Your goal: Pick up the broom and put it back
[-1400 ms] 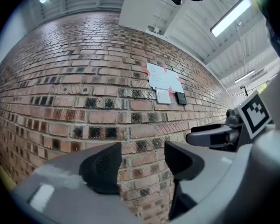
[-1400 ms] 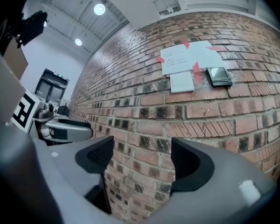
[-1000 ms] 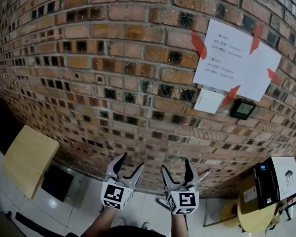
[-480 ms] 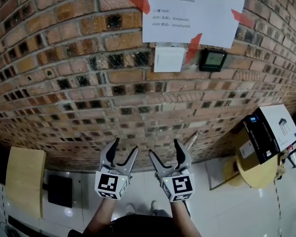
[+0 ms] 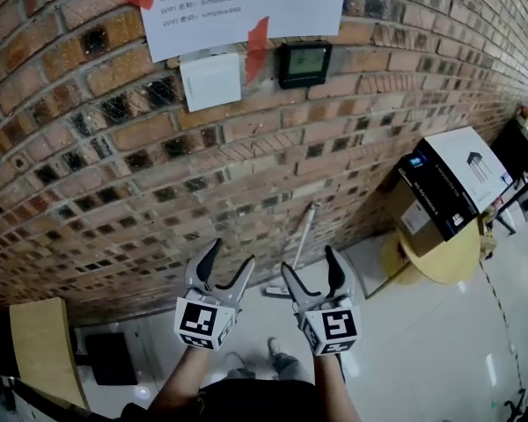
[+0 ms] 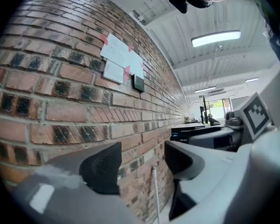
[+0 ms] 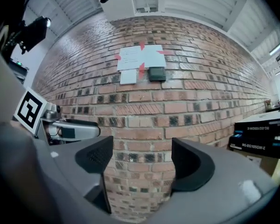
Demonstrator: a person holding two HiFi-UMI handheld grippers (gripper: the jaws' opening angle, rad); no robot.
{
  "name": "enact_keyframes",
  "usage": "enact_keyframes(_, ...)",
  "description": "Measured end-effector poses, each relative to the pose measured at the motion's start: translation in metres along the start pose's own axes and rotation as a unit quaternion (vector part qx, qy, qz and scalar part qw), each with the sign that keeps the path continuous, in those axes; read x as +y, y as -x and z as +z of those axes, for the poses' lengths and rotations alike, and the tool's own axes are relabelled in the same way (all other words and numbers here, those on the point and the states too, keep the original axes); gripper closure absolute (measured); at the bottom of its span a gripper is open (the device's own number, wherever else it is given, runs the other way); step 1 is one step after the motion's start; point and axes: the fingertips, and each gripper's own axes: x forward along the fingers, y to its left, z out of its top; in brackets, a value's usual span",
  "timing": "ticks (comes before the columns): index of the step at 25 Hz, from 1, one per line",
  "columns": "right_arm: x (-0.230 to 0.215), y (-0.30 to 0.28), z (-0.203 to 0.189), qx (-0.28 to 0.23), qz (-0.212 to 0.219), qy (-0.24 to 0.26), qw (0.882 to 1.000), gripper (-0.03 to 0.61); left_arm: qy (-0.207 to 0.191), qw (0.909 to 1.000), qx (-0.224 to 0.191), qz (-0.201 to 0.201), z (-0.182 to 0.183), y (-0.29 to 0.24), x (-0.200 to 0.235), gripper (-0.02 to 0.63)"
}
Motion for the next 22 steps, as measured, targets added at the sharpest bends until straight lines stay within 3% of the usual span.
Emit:
enact_keyframes(7,-0.048,0.04,-0.043,0.037,-0.064,-0.026,0.997,0.192,0.011,0.9967,0.026,-0.076,-0.026,-0.034,-0.06,0.324)
enact_keyframes(16,-0.081,0.091,-0.071,0.047,-0.084,-0.043,0.994,0.192,0.015,0.9906,0.054,-0.124,-0.057,-0.056,-0.099,0.324)
enact_keyframes(22,-0.124,0.167,-0.122,0.092,-0.127,-0.047,0.986,0.192,0.026,0.9842,0.075,-0.158,-0.083,-0.075,-0.125,0.324)
